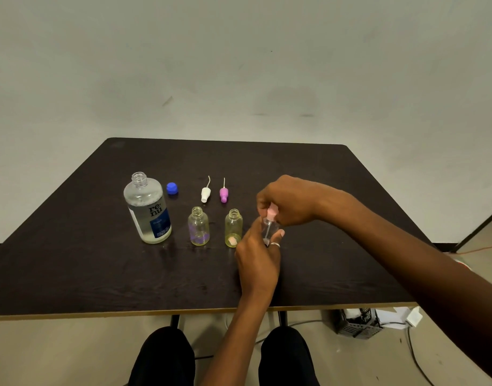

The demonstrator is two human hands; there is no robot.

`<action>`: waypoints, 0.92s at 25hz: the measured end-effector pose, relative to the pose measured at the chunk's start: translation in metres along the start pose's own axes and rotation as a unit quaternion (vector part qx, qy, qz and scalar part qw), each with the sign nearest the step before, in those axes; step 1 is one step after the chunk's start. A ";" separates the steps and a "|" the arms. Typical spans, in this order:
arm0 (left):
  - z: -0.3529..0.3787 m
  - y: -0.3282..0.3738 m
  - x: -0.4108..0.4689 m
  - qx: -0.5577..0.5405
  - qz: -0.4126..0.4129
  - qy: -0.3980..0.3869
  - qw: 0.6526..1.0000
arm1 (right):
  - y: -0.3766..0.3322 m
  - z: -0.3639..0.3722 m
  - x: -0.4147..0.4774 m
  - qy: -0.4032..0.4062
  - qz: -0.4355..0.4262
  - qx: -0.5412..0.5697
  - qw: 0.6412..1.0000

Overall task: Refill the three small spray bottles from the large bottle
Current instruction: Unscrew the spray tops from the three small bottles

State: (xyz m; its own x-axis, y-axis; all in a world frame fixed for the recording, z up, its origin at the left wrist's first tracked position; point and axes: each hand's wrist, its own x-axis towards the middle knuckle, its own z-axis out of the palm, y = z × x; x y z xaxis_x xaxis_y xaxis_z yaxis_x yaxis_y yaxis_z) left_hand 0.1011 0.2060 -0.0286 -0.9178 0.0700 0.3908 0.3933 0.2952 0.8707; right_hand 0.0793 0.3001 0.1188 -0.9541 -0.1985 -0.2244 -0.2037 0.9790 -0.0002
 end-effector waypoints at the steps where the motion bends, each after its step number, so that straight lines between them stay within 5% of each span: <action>1: 0.000 0.000 0.000 0.002 -0.002 0.000 1.000 | 0.002 -0.001 0.000 -0.015 -0.002 0.010 1.000; 8: 0.002 -0.002 0.001 0.000 -0.014 -0.006 1.000 | -0.004 0.009 0.001 0.060 0.087 -0.056 0.993; 15: 0.002 -0.003 0.002 -0.013 -0.004 -0.005 1.000 | 0.002 0.000 0.001 -0.002 -0.020 0.001 1.000; 23: 0.001 -0.001 0.001 -0.020 -0.005 0.004 1.000 | 0.002 0.008 0.004 0.076 0.057 -0.034 0.995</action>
State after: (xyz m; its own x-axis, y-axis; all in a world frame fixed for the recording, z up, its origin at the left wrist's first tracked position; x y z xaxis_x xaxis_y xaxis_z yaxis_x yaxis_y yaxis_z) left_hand 0.0995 0.2066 -0.0289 -0.9214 0.0590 0.3841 0.3858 0.2577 0.8859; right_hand 0.0770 0.3015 0.1096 -0.9930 -0.0953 -0.0698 -0.1011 0.9913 0.0845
